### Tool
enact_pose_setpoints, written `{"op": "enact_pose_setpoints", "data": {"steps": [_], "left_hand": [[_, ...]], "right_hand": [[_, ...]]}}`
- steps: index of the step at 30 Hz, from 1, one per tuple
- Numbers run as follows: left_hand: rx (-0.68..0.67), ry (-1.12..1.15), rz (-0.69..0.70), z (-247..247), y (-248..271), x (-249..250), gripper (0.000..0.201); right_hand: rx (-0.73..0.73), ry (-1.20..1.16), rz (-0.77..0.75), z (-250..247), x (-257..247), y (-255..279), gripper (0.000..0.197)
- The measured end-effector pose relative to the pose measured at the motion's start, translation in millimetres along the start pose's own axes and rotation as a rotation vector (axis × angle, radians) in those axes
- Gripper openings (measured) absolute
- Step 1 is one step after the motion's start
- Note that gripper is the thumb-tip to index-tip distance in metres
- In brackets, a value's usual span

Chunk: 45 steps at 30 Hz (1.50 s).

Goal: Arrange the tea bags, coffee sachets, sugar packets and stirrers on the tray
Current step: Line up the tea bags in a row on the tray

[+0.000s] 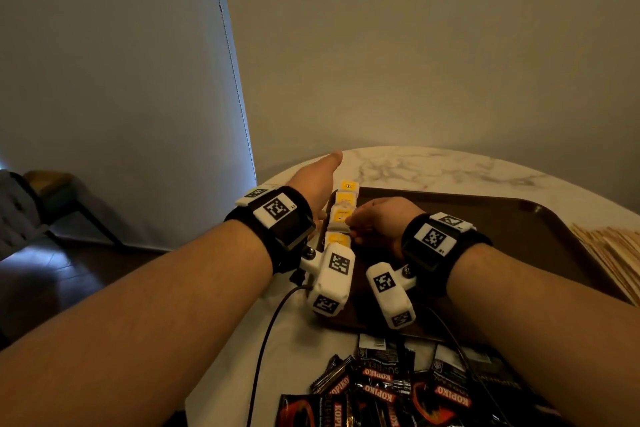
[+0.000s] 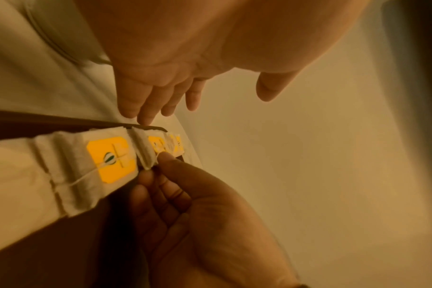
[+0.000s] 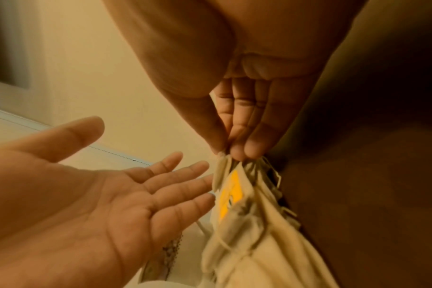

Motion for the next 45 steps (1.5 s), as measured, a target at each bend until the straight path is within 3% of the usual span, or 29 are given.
{"op": "enact_pose_setpoints", "data": {"steps": [5, 8, 13, 17, 22, 25, 28, 34, 38, 45], "left_hand": [[-0.018, -0.002, -0.002, 4, -2, -3, 0.070], [0.011, -0.031, 0.008, 2, 5, -2, 0.042], [0.000, -0.045, 0.010, 7, 10, 2, 0.032], [-0.008, -0.035, 0.008, 7, 10, 2, 0.039], [0.009, -0.063, 0.014, 3, 20, 1, 0.037], [-0.010, -0.026, 0.027, 6, 23, 2, 0.056], [-0.044, -0.027, 0.026, 10, 26, 1, 0.061], [-0.029, -0.009, 0.038, 12, 32, 0, 0.053], [-0.045, -0.021, 0.008, 13, 37, -2, 0.024], [-0.030, -0.038, -0.013, 10, 48, -10, 0.032]], "right_hand": [[0.024, -0.055, 0.027, -5, 3, 4, 0.018], [0.042, -0.054, -0.020, -11, 3, 8, 0.012], [0.039, 0.108, -0.151, -4, -12, 7, 0.008], [0.013, 0.147, -0.131, 1, -14, 5, 0.010], [0.054, 0.027, -0.122, -9, -7, 6, 0.012], [0.074, -0.034, -0.092, -15, 1, 5, 0.017], [0.007, -0.096, 0.008, -7, 8, 7, 0.013], [0.011, -0.118, 0.030, -12, 7, 14, 0.012], [-0.025, -0.146, 0.038, -6, 10, 19, 0.018], [-0.057, -0.102, 0.064, -9, 16, 38, 0.019]]}}
Point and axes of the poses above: each hand's wrist, its own y-axis away from the middle knuckle, its own z-axis out of the palm, x = y × z, the point moved 7 cm from there along -y, towards the middle knuckle, and after that the axes turned 6 degrees about -x, right-handed, at the moved point
